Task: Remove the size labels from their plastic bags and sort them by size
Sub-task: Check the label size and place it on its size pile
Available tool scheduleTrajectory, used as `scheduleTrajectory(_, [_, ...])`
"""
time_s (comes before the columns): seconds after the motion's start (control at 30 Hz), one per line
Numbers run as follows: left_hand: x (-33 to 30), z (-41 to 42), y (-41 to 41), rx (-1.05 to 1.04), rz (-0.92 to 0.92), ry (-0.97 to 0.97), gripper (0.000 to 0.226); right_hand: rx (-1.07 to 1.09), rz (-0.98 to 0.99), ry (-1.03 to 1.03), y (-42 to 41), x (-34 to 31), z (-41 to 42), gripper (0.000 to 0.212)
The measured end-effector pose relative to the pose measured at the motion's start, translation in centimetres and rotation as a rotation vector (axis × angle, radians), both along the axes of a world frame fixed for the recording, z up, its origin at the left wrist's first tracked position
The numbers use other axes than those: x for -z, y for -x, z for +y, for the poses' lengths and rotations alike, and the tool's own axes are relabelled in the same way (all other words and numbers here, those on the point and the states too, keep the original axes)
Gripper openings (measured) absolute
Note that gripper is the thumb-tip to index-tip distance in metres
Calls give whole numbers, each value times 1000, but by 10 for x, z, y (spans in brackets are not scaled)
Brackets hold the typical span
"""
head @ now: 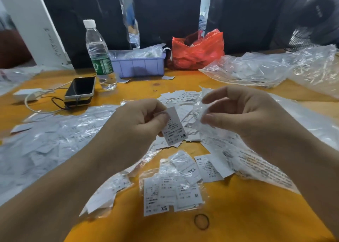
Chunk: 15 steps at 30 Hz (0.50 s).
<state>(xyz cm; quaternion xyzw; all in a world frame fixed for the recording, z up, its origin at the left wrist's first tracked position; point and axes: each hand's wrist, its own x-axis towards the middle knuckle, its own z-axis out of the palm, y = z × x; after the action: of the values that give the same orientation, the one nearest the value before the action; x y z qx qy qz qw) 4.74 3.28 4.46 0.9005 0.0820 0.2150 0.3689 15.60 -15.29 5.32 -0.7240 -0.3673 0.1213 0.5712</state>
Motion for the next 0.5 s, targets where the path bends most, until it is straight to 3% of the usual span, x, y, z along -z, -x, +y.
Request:
scheduleTrajectory(0.17, [3, 15, 5, -16, -28, 106, 19, -128, 58, -32, 10, -9, 25, 27])
scheduleTrajectory(0.33, [16, 22, 12, -16, -107, 74, 24, -200, 49, -54, 21, -6, 56, 28])
scheduleTrajectory(0.5, [23, 30, 19, 75, -119, 286, 27, -164, 23, -85, 20, 8, 67, 33])
